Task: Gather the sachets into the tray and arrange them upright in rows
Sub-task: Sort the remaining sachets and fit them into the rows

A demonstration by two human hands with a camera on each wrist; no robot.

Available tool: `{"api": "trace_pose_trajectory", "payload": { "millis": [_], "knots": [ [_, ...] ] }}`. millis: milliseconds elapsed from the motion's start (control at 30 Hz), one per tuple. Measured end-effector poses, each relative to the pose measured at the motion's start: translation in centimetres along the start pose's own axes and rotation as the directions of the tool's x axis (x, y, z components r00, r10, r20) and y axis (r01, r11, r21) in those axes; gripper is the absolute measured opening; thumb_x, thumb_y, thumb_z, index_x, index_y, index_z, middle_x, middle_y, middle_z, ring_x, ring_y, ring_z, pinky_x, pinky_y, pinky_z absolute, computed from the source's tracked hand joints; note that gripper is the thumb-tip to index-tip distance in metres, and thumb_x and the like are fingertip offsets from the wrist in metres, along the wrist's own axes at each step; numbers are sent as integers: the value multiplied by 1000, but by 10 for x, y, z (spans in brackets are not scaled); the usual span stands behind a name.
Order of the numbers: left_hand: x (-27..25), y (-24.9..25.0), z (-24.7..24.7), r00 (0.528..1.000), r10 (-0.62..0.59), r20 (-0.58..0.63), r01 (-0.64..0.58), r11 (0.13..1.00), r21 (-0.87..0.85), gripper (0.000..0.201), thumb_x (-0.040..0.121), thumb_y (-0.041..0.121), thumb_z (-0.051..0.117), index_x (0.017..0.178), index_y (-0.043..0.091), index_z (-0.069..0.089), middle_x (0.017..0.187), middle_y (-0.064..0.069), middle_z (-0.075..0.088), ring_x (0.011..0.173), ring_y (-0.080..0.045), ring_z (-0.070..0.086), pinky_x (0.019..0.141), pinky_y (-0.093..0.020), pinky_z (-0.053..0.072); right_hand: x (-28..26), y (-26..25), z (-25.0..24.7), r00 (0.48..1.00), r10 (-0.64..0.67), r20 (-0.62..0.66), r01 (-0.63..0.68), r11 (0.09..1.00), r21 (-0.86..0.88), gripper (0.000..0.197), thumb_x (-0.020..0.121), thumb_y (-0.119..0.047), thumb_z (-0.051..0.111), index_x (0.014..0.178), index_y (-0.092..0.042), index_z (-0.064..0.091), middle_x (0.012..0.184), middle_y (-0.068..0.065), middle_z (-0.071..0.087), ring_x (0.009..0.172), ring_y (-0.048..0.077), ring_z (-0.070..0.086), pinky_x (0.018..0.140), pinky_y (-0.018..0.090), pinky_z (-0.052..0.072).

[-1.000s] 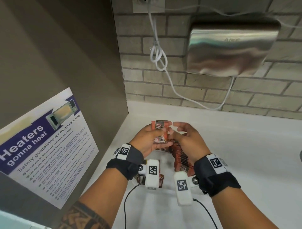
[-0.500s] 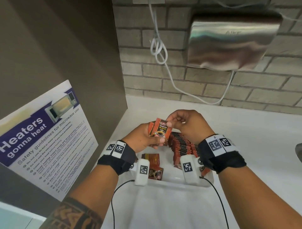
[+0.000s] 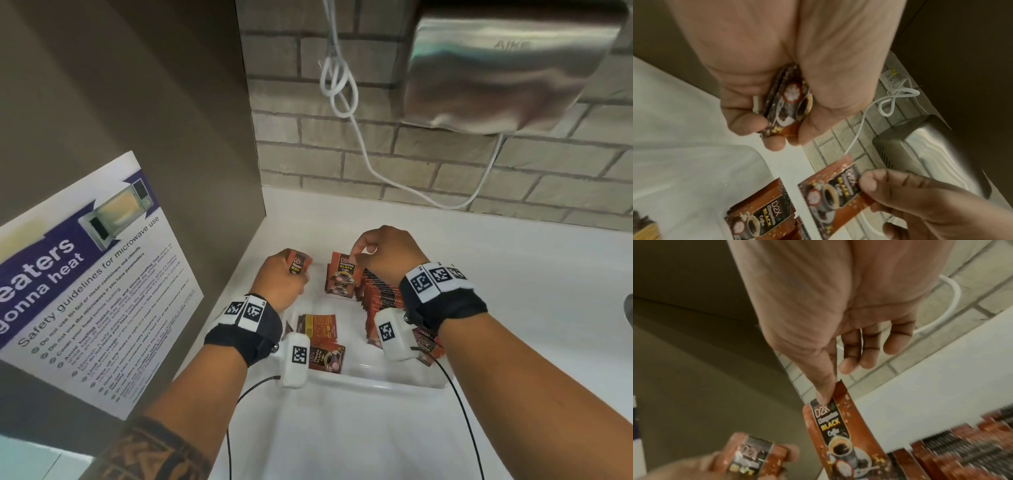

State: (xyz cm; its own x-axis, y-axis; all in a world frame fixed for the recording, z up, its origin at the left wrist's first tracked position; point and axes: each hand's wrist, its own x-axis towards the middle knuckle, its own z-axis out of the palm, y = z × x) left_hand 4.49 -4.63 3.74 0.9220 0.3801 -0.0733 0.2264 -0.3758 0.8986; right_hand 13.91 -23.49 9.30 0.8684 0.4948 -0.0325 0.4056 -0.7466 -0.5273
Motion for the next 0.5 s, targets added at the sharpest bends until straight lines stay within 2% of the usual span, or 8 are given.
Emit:
{"api": "trace_pose_trajectory", "payload": {
  "millis": [67, 133, 167, 233, 300, 367, 433, 500],
  "knots": [
    [1, 3, 5, 989, 18, 145, -33, 994, 102, 24, 92, 4, 57, 105, 18, 71, 103, 4, 69, 83, -21, 67, 74, -29, 56, 9, 3, 12, 997, 68, 39, -67, 997, -30, 10, 83, -26, 69, 79, -33, 74, 79, -17, 56, 91, 14, 59, 72, 27, 44],
    [1, 7, 17, 926, -35, 375, -65, 966, 251, 25, 92, 9, 55, 104, 24, 71, 114, 6, 68, 89, -18, 66, 81, -31, 57, 18, 4, 23, 989, 127, 70, -122, 990, -65, 12, 79, -26, 69, 71, -35, 71, 79, -16, 60, 94, 17, 61, 86, 34, 50],
    [3, 8, 24, 893, -72, 444, -92, 937, 338, 25, 93, 10, 55, 106, 24, 71, 113, 4, 68, 89, -15, 64, 78, -28, 55, 21, 3, 28, 985, 155, 78, -150, 986, -73, 12, 77, -27, 69, 69, -36, 71, 79, -14, 62, 93, 19, 61, 89, 37, 51],
    [7, 11, 38, 861, -139, 488, -128, 871, 474, 19, 94, 7, 52, 99, 17, 67, 96, 1, 64, 79, -10, 56, 63, -18, 43, 26, 3, 36, 976, 203, 84, -196, 976, -91, 11, 78, -26, 69, 71, -34, 73, 81, -11, 64, 94, 21, 61, 90, 39, 52],
    [14, 9, 50, 844, -195, 499, -141, 817, 559, 13, 95, 5, 49, 93, 9, 62, 90, -7, 60, 78, -16, 53, 57, -19, 37, 29, 3, 42, 969, 229, 89, -216, 967, -134, 12, 79, -25, 65, 77, -32, 76, 87, -7, 66, 98, 24, 60, 91, 40, 51],
    [21, 6, 58, 828, -244, 506, -154, 768, 622, 15, 99, 15, 49, 93, 7, 59, 90, -10, 59, 82, -22, 53, 61, -24, 40, 32, 4, 47, 964, 247, 96, -228, 957, -177, 14, 80, -24, 64, 79, -31, 76, 92, -5, 66, 101, 25, 58, 93, 41, 50],
    [28, 1, 63, 823, -268, 502, -170, 726, 666, 24, 102, 25, 48, 96, 5, 60, 93, -12, 59, 83, -23, 53, 72, -28, 43, 35, 6, 51, 957, 268, 112, -241, 948, -208, 15, 79, -22, 66, 72, -33, 75, 89, -7, 66, 103, 24, 56, 94, 41, 48],
    [35, -4, 67, 827, -278, 488, -173, 700, 693, 27, 103, 27, 46, 98, 5, 60, 93, -12, 58, 85, -24, 53, 75, -29, 44, 37, 8, 53, 951, 283, 126, -248, 938, -241, 14, 76, -22, 71, 69, -34, 74, 89, -9, 67, 105, 23, 55, 95, 41, 48]
  ]
}}
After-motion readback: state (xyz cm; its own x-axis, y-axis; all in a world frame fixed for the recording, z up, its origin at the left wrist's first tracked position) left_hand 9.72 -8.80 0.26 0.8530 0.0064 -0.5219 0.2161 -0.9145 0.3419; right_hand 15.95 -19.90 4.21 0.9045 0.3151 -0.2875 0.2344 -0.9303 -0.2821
